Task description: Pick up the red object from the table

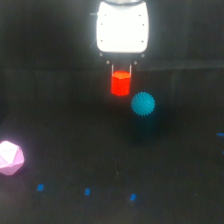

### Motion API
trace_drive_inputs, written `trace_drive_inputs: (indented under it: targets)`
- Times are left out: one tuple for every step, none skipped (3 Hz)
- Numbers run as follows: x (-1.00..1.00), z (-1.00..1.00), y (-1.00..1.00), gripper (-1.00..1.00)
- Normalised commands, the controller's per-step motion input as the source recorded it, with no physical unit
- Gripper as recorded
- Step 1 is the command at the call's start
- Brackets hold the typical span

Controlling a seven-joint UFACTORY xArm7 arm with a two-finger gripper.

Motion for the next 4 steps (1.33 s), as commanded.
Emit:
trace_drive_inputs:
  targets:
    - [0.13,0.13,-0.78,-0.93]
    - [-0.38,-0.38,-0.26,-0.87]
    - [0.33,0.36,0.03,-1.0]
    - [-0.19,-0.11,-0.4,-1.0]
